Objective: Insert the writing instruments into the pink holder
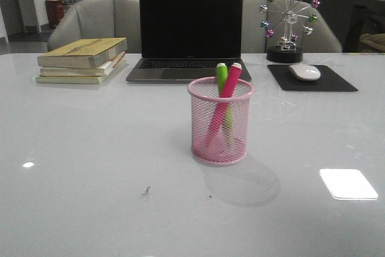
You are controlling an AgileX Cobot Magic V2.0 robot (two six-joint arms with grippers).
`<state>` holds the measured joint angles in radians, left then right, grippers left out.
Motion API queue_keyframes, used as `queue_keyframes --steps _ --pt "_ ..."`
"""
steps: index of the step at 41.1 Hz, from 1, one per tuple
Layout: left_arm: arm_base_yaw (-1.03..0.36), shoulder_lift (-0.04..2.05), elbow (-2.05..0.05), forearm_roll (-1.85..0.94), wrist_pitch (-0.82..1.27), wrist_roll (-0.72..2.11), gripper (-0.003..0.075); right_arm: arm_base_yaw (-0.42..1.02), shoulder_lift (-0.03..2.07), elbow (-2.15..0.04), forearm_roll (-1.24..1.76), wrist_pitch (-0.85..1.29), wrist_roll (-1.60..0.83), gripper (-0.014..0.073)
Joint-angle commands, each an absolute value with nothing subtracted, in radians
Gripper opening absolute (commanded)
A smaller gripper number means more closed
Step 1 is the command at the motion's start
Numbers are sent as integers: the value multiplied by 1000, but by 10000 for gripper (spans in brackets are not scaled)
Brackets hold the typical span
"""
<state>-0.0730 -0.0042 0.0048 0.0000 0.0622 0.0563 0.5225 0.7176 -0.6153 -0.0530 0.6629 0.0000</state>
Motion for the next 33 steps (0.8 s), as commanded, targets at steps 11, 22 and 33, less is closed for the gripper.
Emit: queue_keyframes --steps 11,22,33 --pt "-71 -25 11 -8 -30 50 91 515 713 -644 -67 598 -12 57" --pt "-71 -25 11 -8 -30 50 91 517 687 -644 -67 600 -12 57" --pt "-71 -23 11 -8 -30 50 91 284 471 -548 -23 471 -11 57"
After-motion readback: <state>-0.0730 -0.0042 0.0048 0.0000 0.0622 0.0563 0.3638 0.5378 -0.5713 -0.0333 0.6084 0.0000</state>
